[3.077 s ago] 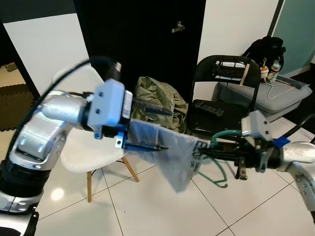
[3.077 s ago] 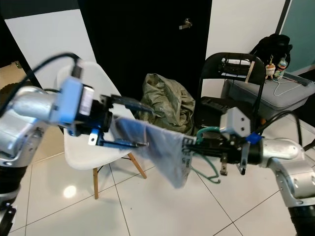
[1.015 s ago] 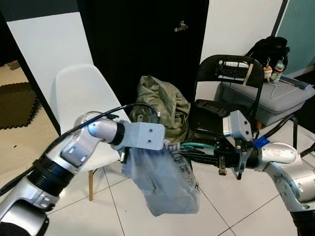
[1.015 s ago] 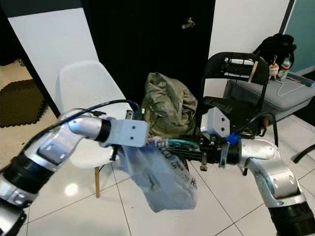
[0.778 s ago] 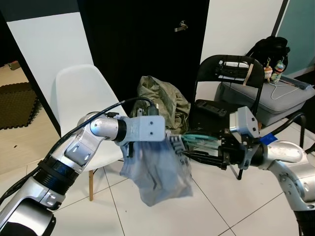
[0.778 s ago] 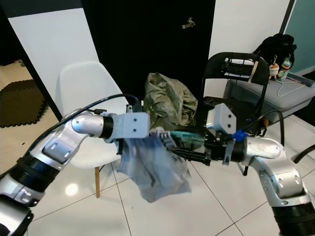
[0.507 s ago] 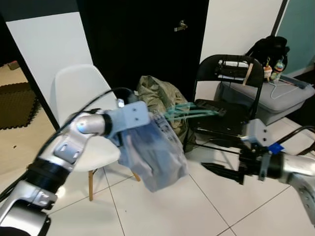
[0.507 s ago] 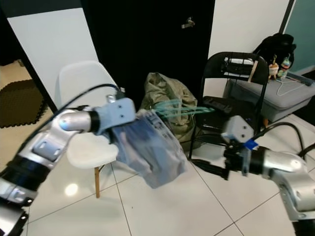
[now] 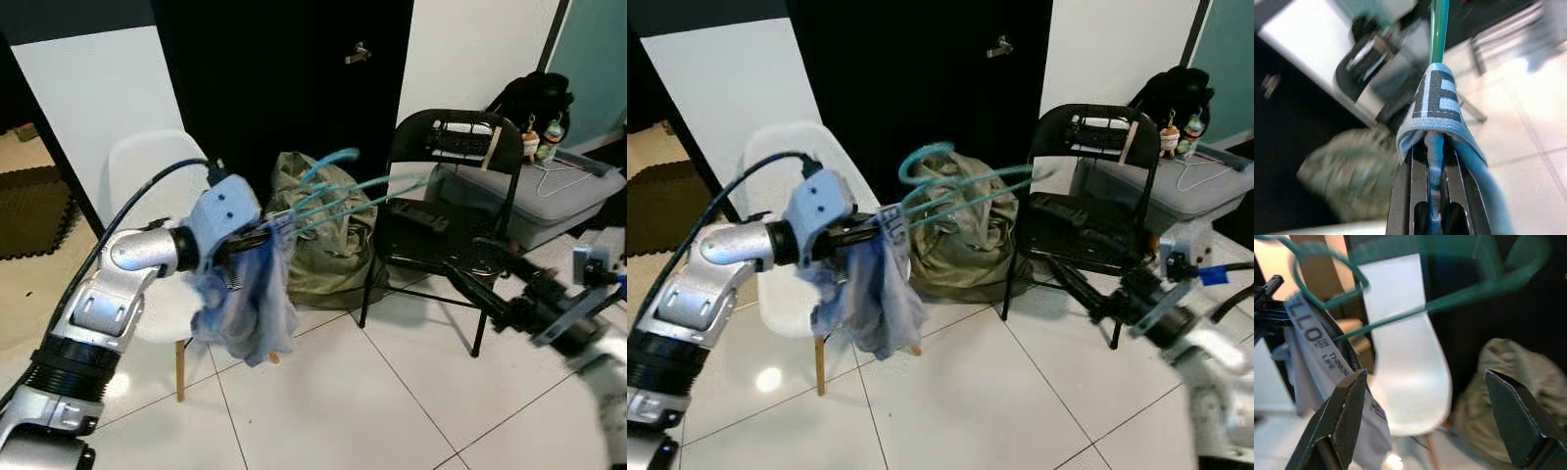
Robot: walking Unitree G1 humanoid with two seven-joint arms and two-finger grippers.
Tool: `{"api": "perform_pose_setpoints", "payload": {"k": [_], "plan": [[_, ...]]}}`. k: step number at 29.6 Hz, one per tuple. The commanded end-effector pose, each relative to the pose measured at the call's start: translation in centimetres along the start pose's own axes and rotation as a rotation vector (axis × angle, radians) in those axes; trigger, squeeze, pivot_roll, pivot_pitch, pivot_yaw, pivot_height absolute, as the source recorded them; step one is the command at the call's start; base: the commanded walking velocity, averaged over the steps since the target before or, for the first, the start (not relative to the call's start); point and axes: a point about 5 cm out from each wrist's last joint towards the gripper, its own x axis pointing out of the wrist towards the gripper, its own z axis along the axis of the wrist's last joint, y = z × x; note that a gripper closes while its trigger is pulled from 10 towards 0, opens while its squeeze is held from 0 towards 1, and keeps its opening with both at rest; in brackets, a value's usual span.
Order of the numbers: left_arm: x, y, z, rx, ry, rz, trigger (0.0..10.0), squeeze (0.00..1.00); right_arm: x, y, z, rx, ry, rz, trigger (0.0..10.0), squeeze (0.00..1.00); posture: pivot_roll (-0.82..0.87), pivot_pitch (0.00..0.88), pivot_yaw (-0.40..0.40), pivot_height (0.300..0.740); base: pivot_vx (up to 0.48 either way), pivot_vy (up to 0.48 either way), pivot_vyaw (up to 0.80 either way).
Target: Hang hanger
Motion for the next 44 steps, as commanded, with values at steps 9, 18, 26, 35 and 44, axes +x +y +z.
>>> {"api": "perform_pose_setpoints", "payload": {"k": [9,18,26,35,44], "plan": [[0.5,1.9,2.9,0.092,-0.058,-0.133,0.0,0.0,-2.3,1.0,-5.9,0.289,0.057,-0.036,10.0,0.0,-0.01,0.0,0.097,0.74,0.0,0.0,0.0],[1.7,3.0,6.4,0.141,-0.194,-0.18,0.0,0.0,-6.3,2.7,-8.4,0.464,0.06,0.001,10.0,0.0,-0.01,0.0,0.132,0.74,0.0,0.0,0.0],[1.9,2.9,10.0,0.116,-0.396,-0.283,0.8,0.0,-6.1,2.5,-9.0,0.502,-0.001,-0.022,10.0,0.0,0.0,0.0,0.155,0.74,0.0,0.0,0.0],[1.6,3.2,11.1,0.087,-0.483,-0.31,10.0,0.0,-3.7,3.4,-7.5,0.505,-0.064,0.128,10.0,0.0,0.0,0.0,0.147,0.74,0.0,0.0,0.0],[1.3,3.6,12.2,0.071,-0.556,-0.291,10.0,0.0,-2.6,3.8,-6.8,0.464,-0.012,0.204,0.0,0.0,0.0,0.0,0.139,0.74,0.0,0.0,0.0]]}}
